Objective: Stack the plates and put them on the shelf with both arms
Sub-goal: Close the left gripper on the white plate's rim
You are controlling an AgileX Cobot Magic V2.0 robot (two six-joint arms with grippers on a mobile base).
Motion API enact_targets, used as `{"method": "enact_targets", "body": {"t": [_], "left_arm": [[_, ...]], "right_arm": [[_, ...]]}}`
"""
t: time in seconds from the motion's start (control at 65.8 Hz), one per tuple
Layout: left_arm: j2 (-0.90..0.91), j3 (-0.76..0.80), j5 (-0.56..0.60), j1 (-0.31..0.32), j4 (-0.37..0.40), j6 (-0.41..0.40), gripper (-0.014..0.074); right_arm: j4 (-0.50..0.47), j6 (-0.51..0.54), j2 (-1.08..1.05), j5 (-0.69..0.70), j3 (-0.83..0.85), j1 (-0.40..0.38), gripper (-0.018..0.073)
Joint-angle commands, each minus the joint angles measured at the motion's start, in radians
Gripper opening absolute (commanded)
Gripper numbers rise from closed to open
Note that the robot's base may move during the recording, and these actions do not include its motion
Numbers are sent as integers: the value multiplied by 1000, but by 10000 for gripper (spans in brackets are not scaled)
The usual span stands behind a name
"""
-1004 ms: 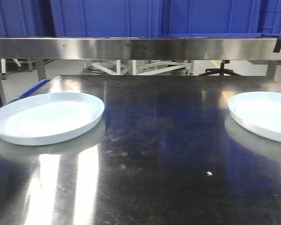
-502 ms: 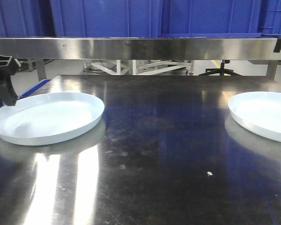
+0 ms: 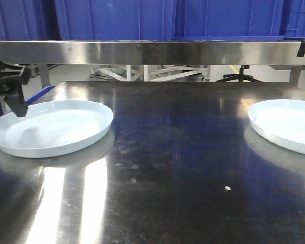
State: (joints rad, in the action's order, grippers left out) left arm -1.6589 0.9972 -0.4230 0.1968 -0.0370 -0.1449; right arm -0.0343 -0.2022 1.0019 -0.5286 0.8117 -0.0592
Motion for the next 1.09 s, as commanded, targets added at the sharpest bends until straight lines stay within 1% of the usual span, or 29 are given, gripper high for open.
{"method": "enact_targets", "body": {"t": [0.0, 0.319, 0.593, 1.08], "left_arm": [[29, 32, 37, 1, 4, -8, 582], [29, 32, 44, 1, -22, -8, 580], [29, 32, 51, -48, -20, -8, 579], [25, 32, 60, -43, -18, -8, 579]], "right_arm": [[4, 2, -9, 69, 38, -6, 495], [4, 2, -8, 69, 38, -6, 495], [4, 2, -8, 69, 38, -6, 495], [4, 2, -8, 70, 38, -6, 495]]}}
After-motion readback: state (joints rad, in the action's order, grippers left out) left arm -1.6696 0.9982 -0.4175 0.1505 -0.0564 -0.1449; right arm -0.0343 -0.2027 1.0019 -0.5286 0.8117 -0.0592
